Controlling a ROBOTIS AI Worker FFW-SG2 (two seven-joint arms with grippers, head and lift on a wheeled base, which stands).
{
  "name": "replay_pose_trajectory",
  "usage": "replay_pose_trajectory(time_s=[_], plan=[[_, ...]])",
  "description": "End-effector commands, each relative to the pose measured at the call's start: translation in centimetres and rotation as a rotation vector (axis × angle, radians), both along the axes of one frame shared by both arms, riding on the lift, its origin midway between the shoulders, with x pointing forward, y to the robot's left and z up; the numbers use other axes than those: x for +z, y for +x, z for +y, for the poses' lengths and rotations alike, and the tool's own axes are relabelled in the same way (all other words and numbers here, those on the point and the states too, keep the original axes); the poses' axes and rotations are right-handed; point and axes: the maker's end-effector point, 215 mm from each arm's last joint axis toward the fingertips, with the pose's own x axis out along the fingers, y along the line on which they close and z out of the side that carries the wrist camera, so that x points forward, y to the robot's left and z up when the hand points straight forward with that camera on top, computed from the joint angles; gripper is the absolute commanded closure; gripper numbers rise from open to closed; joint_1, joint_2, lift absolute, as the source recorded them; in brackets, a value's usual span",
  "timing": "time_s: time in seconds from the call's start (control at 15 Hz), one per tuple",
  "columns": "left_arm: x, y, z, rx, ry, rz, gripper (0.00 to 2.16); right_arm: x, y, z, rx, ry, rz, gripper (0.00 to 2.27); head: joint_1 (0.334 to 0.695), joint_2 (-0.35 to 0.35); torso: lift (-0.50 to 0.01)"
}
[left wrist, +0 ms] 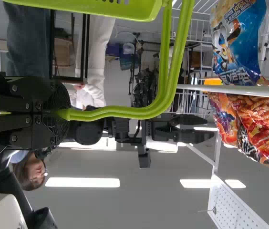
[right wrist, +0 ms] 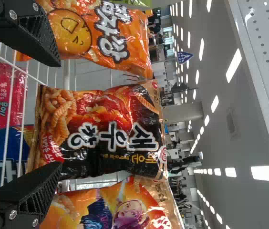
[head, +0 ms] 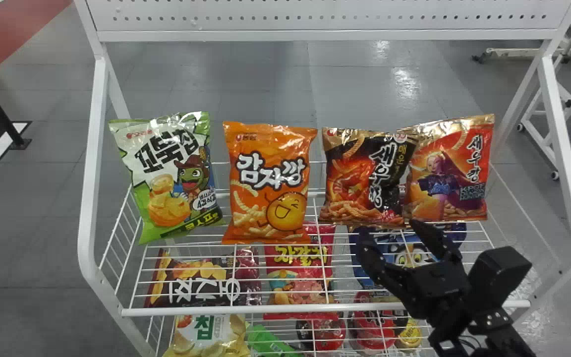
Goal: Hold basket handle with left hand then pick spicy shrimp crackers with right hand and place into basket
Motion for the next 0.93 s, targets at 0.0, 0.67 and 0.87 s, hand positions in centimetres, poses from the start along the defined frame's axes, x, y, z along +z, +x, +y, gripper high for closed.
replay_pose_trajectory(time_s=[0.0,0.67,0.87], plan=[[0.3,0.1,0.2,0.003,-0.011,-0.004,2.14,0.7,2.1,0.1,0.004,-0.001,0.018,0.06,0.695,-0.002,-0.010],[0.4,0.3,0.2,0.003,-0.011,-0.009,2.14,0.2,7.7,2.0,0.036,-0.016,0.062,0.05,0.695,0.018,-0.010],[0.4,0.3,0.3,0.004,-0.010,-0.009,2.14,-0.4,7.8,2.6,0.043,-0.026,0.071,0.08,0.695,0.034,-0.010]])
